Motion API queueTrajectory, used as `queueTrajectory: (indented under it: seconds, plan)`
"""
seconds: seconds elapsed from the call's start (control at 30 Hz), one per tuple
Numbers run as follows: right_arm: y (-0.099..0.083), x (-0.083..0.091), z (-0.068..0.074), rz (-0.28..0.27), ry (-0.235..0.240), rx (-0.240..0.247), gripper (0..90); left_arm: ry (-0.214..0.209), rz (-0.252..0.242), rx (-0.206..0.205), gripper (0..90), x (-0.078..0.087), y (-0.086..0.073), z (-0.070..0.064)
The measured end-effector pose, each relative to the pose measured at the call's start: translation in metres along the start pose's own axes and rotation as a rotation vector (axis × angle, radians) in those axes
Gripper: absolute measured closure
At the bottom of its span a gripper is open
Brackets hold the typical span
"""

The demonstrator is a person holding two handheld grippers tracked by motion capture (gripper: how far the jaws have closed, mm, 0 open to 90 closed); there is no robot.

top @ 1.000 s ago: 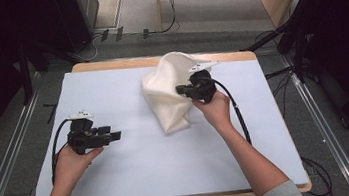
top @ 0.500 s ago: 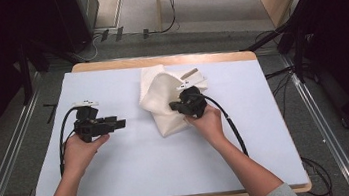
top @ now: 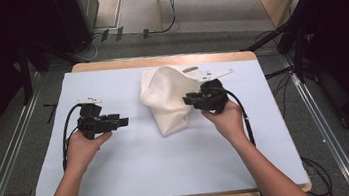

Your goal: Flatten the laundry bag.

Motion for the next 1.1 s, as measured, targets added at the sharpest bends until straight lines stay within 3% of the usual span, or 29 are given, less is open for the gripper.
queueTrajectory:
  seconds: [0.1,0.13,0.17,0.3,0.47,0.57,0.6,0.63,0.67,0.73,0.9,0.93,1.0,1.1]
  plan:
    - [-0.005,0.018,-0.014,-0.006,-0.030,-0.018,69.9,0.012,0.015,-0.003,47.4,0.000,-0.001,0.000]
    - [-0.009,0.027,-0.026,-0.015,-0.054,-0.025,66.1,0.011,0.018,-0.002,47.4,0.000,-0.001,-0.001]
    - [-0.009,0.027,-0.026,-0.015,-0.054,-0.025,66.1,0.009,0.016,0.000,47.4,0.000,-0.001,-0.001]
    - [-0.011,0.036,-0.055,-0.035,-0.116,-0.085,51.6,0.010,0.018,-0.007,47.1,0.000,-0.001,-0.002]
    - [-0.002,0.032,-0.061,-0.052,-0.120,-0.068,46.5,0.015,0.024,-0.002,46.7,0.001,-0.003,0.000]
    - [0.008,0.024,-0.058,-0.059,-0.118,-0.032,52.9,0.017,0.017,0.008,46.5,0.002,-0.004,0.002]
    - [0.011,0.022,-0.057,-0.059,-0.117,-0.030,58.0,0.016,0.019,0.005,46.4,0.003,-0.004,0.002]
    - [0.016,0.019,-0.054,-0.063,-0.107,-0.009,75.0,0.017,0.018,0.004,46.3,0.003,-0.005,0.003]
    - [0.016,0.019,-0.054,-0.063,-0.107,-0.009,75.0,0.020,0.015,0.005,46.3,0.004,-0.005,0.003]
    - [0.019,0.016,-0.047,-0.066,-0.081,0.000,85.2,0.022,0.014,0.009,46.2,0.006,-0.006,0.004]
    - [0.013,0.014,-0.017,-0.032,0.003,0.031,87.5,0.026,0.003,0.017,46.2,0.009,-0.006,0.007]
    - [0.013,0.014,-0.017,-0.032,0.003,0.031,87.5,0.026,0.002,0.018,46.2,0.009,-0.006,0.007]
    - [0.002,0.014,0.000,-0.011,0.034,0.052,87.4,0.024,0.001,0.016,46.2,0.009,-0.006,0.007]
    - [-0.006,0.014,0.011,0.005,0.046,0.070,87.4,0.026,-0.001,0.014,46.2,0.009,-0.005,0.005]
Point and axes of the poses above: each handheld gripper's, and its own axes: x roughly backward along the jaws, y roughly out of its top, z roughly to its left, the point moved 5 cm from there along -x, roughly forward along the jaws, and after that the axes turned 1 degree about x, right-handed, at the moved point
